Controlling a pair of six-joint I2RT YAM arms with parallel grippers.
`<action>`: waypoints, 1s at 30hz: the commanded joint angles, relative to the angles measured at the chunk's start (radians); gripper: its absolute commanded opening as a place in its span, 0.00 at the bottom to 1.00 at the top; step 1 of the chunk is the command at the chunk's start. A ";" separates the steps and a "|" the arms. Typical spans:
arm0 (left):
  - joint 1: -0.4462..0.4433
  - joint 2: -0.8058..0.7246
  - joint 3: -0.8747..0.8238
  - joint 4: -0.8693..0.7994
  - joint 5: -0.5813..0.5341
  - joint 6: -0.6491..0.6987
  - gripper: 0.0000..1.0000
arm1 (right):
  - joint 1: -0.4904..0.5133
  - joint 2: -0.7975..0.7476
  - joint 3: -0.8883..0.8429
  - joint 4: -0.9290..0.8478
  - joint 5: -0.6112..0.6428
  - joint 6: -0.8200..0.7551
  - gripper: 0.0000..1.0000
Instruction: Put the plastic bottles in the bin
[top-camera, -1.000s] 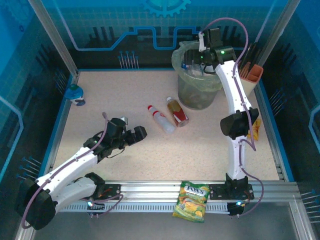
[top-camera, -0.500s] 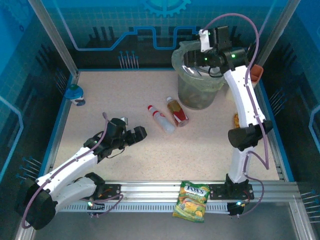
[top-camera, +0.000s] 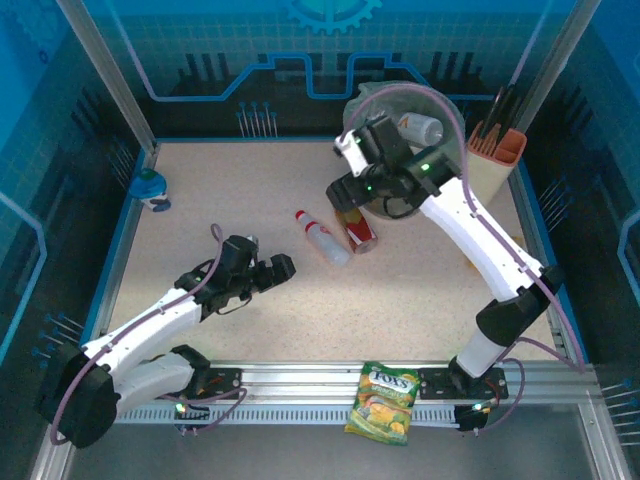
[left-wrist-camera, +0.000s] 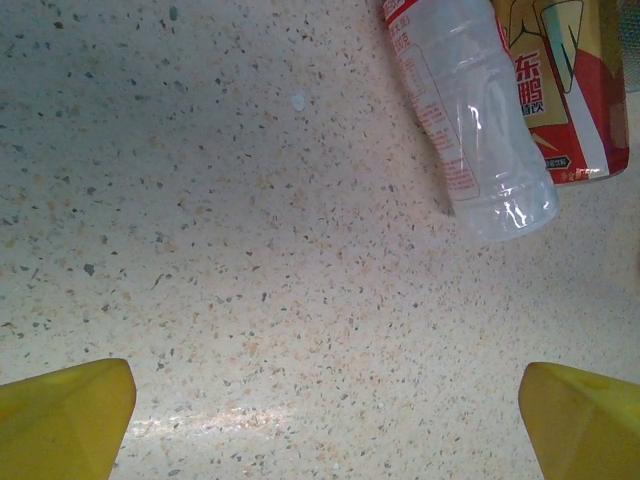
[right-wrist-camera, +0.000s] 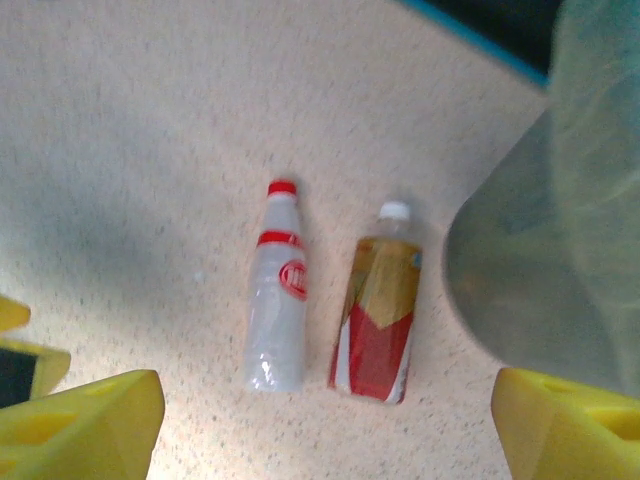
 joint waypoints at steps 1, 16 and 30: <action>0.017 0.005 0.012 0.009 0.001 0.001 0.99 | 0.032 0.024 -0.072 0.028 0.022 0.007 0.86; 0.038 -0.057 -0.031 -0.023 0.002 -0.004 0.99 | 0.040 0.409 -0.077 0.134 -0.078 -0.009 0.82; 0.048 -0.081 -0.054 -0.024 0.001 -0.012 0.99 | 0.047 0.543 -0.070 0.164 -0.093 0.024 0.61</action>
